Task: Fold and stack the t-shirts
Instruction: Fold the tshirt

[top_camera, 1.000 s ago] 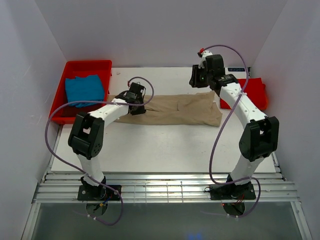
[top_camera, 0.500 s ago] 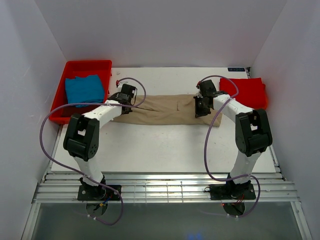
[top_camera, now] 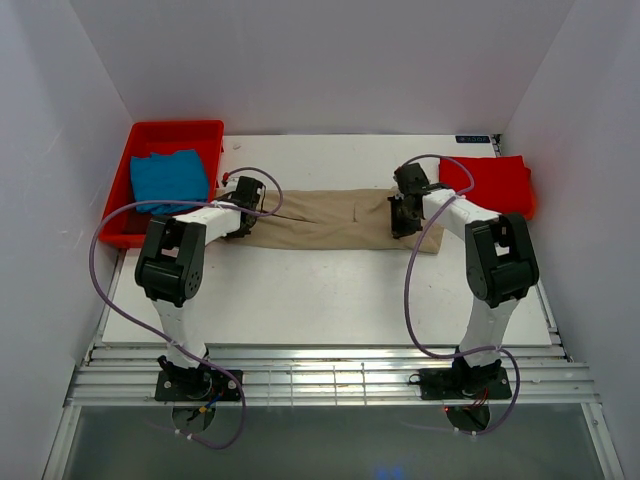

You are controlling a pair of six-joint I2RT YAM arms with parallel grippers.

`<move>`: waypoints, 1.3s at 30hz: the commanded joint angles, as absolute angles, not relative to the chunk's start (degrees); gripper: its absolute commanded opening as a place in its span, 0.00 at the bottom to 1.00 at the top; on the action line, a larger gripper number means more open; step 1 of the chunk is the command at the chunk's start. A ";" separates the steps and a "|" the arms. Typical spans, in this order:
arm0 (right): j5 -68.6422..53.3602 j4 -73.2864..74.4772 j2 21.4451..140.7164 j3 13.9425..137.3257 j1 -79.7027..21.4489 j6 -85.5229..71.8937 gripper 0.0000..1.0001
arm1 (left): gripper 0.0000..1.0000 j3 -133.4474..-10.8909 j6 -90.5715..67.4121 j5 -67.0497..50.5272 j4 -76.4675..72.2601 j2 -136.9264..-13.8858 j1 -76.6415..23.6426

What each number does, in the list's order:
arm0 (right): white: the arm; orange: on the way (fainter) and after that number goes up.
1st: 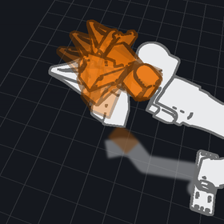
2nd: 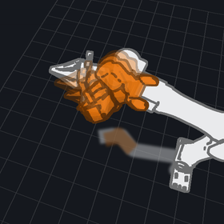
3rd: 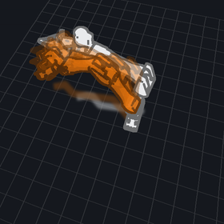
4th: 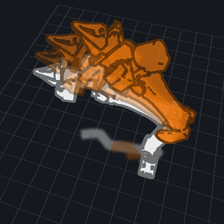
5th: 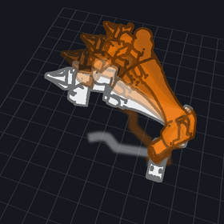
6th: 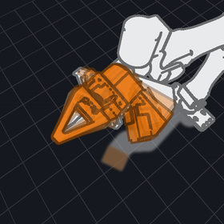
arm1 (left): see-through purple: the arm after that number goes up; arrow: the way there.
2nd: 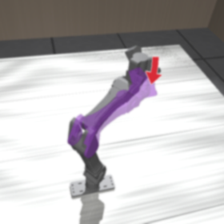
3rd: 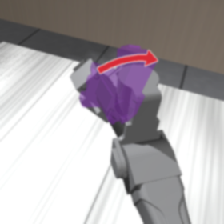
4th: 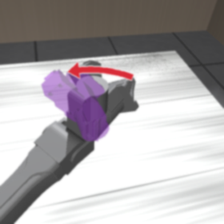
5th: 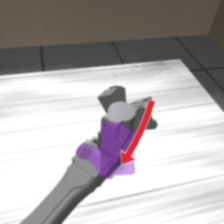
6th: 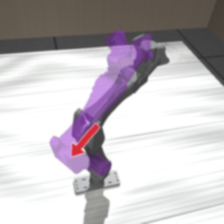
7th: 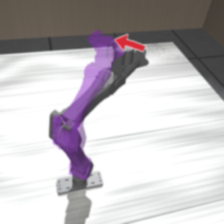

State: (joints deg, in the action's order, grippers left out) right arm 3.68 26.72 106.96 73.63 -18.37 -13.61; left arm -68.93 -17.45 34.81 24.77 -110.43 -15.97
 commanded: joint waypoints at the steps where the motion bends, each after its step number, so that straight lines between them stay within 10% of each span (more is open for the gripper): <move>1: 5.98 27.77 109.77 76.64 -18.19 -14.41 0.08 | 0.00 -66.54 -18.28 34.72 25.13 -111.09 -15.73; 27: 7.82 44.56 141.94 123.64 -14.33 -13.10 0.08 | 0.00 -52.83 -43.58 10.29 53.61 -98.27 -34.35; 39: -1.65 37.19 144.84 126.74 -11.87 -15.91 0.10 | 0.00 -58.70 -45.44 -3.60 53.53 -102.56 -46.75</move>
State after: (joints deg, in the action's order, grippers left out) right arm 1.17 41.74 142.37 126.34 -13.32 -14.87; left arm -57.49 -44.36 7.35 53.41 -97.23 -43.75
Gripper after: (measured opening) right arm 0.101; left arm 0.022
